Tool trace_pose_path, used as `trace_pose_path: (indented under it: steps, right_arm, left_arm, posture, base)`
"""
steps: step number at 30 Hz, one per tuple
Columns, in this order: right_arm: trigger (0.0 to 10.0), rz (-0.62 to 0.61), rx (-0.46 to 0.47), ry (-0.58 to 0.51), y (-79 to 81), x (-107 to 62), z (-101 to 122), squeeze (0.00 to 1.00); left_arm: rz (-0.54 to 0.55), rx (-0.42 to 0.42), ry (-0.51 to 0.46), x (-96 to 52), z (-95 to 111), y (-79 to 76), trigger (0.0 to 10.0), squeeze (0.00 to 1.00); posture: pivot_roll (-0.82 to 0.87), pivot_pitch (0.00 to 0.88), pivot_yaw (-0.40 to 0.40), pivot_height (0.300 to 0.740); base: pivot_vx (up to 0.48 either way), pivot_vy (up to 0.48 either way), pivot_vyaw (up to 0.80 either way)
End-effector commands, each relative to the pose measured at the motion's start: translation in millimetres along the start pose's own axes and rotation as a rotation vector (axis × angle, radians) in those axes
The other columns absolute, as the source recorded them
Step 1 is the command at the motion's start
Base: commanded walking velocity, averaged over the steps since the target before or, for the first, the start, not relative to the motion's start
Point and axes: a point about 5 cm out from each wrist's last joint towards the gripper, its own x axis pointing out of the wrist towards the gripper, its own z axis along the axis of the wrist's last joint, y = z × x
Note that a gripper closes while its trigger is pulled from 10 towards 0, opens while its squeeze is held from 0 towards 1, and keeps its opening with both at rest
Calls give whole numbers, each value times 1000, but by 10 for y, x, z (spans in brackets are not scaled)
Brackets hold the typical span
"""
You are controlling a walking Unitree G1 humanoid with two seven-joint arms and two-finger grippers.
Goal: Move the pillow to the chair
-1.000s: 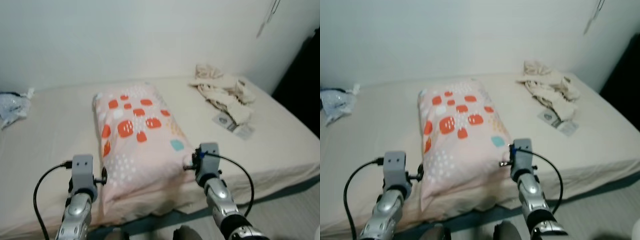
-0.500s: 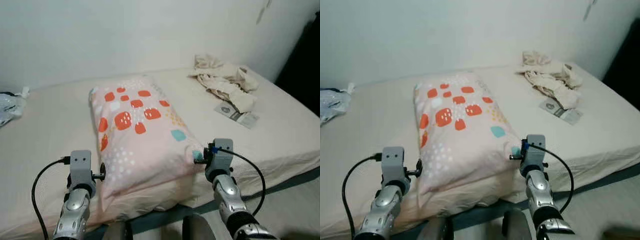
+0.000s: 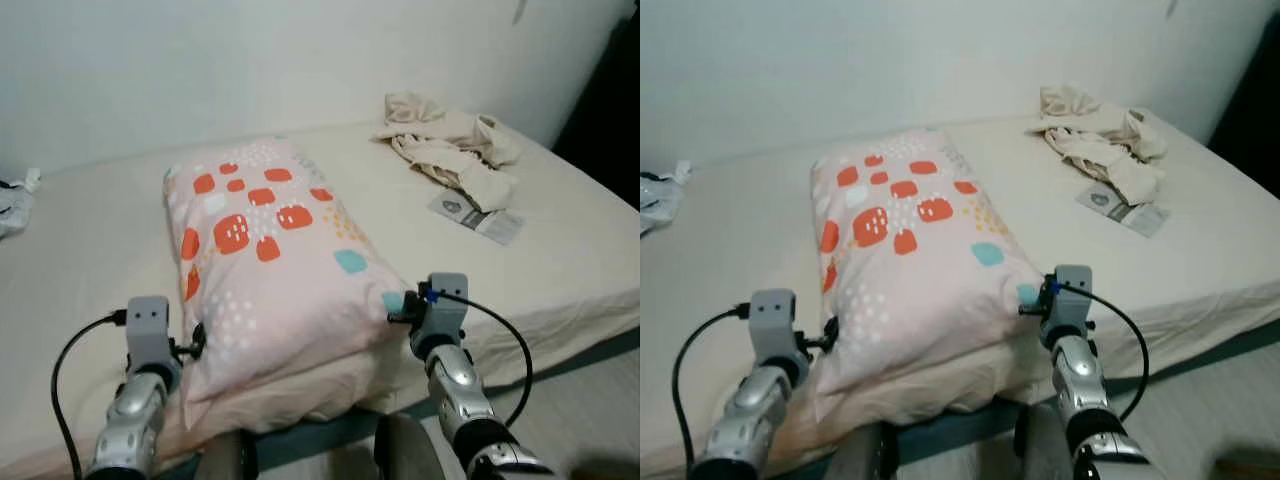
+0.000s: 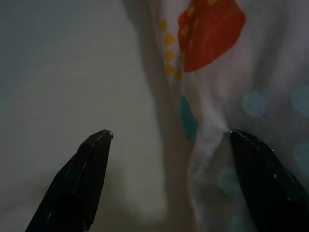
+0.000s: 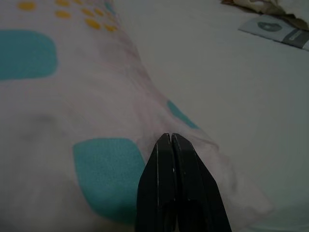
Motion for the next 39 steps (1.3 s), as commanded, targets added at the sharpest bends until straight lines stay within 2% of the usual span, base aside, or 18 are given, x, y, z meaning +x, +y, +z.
trace_pose_path:
  steps: [1,5,7,9,11,12,13,14,16,20,25,26,28,31,32,34,36,39]
  right_arm:
    - [10000,-19,-10,0,-24,-23,-23,0]
    - [10000,-30,2,-20,-57,-40,-17,0]
    - [10000,-57,3,-30,-122,-63,-18,0]
    - [10000,-65,3,-31,-142,-69,-20,0]
    - [10000,-77,5,-30,-184,-79,-21,0]
    - [10000,-77,5,-30,-184,-79,-21,0]
    - [10000,-76,-1,-20,-201,-89,-38,0]
    - [10000,-72,-5,-14,-200,-93,-49,0]
    - [10000,-70,-9,-9,-198,-95,-56,0]
    - [10000,-43,-35,21,-139,-120,-128,0]
    - [10000,-46,-31,38,-130,-166,-194,0]
    - [10000,-46,-31,38,-130,-166,-194,0]
    - [10000,-48,-34,50,-145,-193,-230,0]
    - [10000,-57,-36,63,-176,-233,-277,0]
    - [10000,-71,-34,69,-203,-252,-296,0]
    - [10000,-75,-33,70,-212,-256,-300,0]
    - [10000,-89,-30,74,-240,-269,-310,0]
    - [10000,-94,-30,74,-250,-275,-312,0]
  left_arm:
    - [-8,-25,30,-3,-10,109,10000,0]
    - [-56,-41,36,-2,30,185,10000,0]
    - [-174,11,34,-43,83,257,10000,0]
    - [-212,33,33,-59,97,271,10000,0]
    - [-403,145,77,-170,87,239,10000,0]
    - [-403,145,77,-170,87,239,10000,0]
    - [-581,276,165,-292,17,188,10000,0]
    - [-622,315,192,-320,-10,173,10000,0]
    - [-639,333,204,-329,-24,165,10000,0]
    - [-648,397,238,-232,-149,-47,10000,0]
    - [-685,431,231,-26,-195,-611,10000,0]
    - [-685,431,231,-26,-195,-611,10000,0]
    - [-736,403,190,39,-87,-919,10000,0]
    - [-837,325,109,95,145,-1431,10000,0]
    - [-908,266,56,88,306,-1723,10000,0]
    - [-928,248,40,81,356,-1805,10000,0]
    - [-989,148,-23,53,585,-2116,10000,0]
    - [-1054,13,-89,-25,864,-2443,10000,0]
  posture:
    - [74,76,16,566]
    - [75,79,18,566]
    - [74,84,19,566]
    - [74,84,19,566]
    - [78,89,15,566]
    - [78,89,15,566]
    - [82,96,9,566]
    - [82,96,9,566]
    - [82,96,9,566]
    - [81,105,5,566]
    - [63,125,16,566]
    - [63,125,16,566]
    - [59,128,19,566]
    - [55,130,23,566]
    - [51,131,27,566]
    - [50,131,27,566]
    - [48,131,28,566]
    - [46,132,28,566]
  base:
    - [0,0,0]
    - [0,0,0]
    - [0,0,0]
    - [0,0,0]
    - [0,0,0]
    - [0,0,0]
    - [0,0,0]
    - [0,0,0]
    - [0,0,0]
    - [0,0,0]
    - [0,0,0]
    - [0,0,0]
    - [0,0,0]
    - [0,0,0]
    - [0,0,0]
    - [0,0,0]
    - [0,0,0]
    - [0,0,0]
